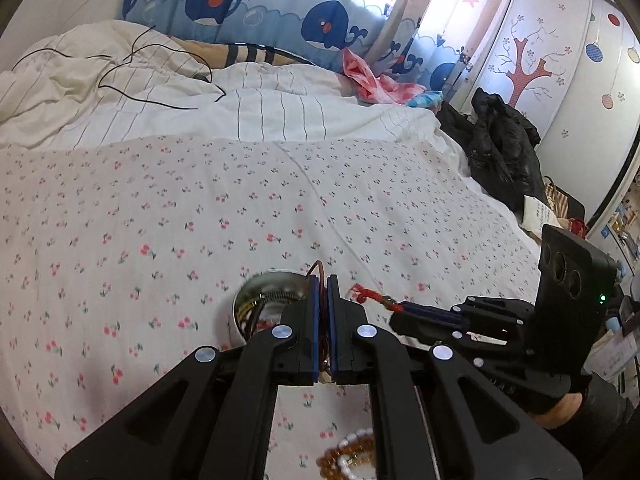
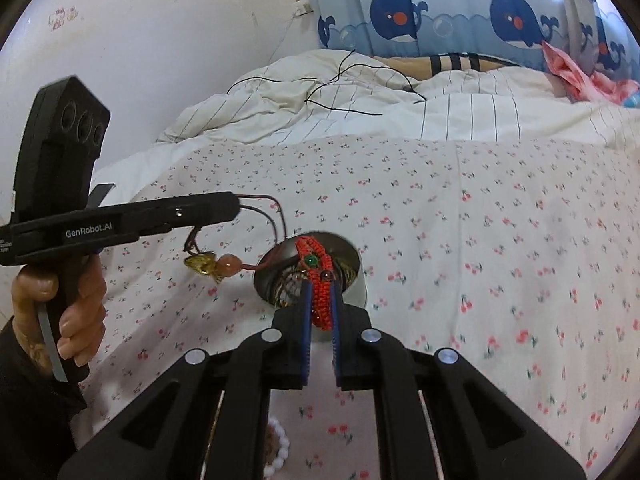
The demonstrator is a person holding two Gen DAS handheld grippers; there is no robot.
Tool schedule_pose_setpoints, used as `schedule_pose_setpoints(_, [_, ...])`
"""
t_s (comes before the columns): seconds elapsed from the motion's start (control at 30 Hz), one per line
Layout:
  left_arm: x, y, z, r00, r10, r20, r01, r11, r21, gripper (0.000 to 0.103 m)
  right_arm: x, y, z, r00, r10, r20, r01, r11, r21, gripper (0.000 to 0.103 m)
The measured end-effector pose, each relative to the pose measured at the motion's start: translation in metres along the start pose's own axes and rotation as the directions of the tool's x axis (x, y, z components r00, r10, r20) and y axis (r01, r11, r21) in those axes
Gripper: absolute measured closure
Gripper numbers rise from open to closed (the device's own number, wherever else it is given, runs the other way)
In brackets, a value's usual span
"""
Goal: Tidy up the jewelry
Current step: 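Carry the red bracelet over the tin with the right tool while the left tool grasps the gold-pendant cord, then open both tools over the silver tin to drop the red bracelet and pendant cord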
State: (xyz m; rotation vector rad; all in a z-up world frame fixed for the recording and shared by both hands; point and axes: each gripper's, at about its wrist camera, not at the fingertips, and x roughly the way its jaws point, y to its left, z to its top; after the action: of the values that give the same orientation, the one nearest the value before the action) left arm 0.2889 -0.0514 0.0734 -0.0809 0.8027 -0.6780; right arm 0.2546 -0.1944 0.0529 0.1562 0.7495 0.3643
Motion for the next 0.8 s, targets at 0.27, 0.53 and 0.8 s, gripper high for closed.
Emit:
schedule_pose_setpoints(0.27, [0.031,0.012,0.002,0.999,0.03,-0.036,-0.03,0.999,-0.015,0.1,0.037,0.001,0.014,0.998,-0.058,-0.038,0.057,0.997,-0.042,0.094])
schedule_pose_setpoints(0.53, [0.058,0.026,-0.014,0.99,0.097,-0.107,-0.1,0.995,-0.029,0.097,0.063,0.003,0.006,0.992,-0.076,-0.099,0.069,0.995,-0.077,0.094])
schedule_pose_setpoints(0.8, [0.055,0.023,-0.014,0.98,0.179,-0.082,-0.18,0.984,0.001,0.055,0.068,0.005,0.002,0.991,-0.072,-0.115,0.063,0.995,-0.077,0.074])
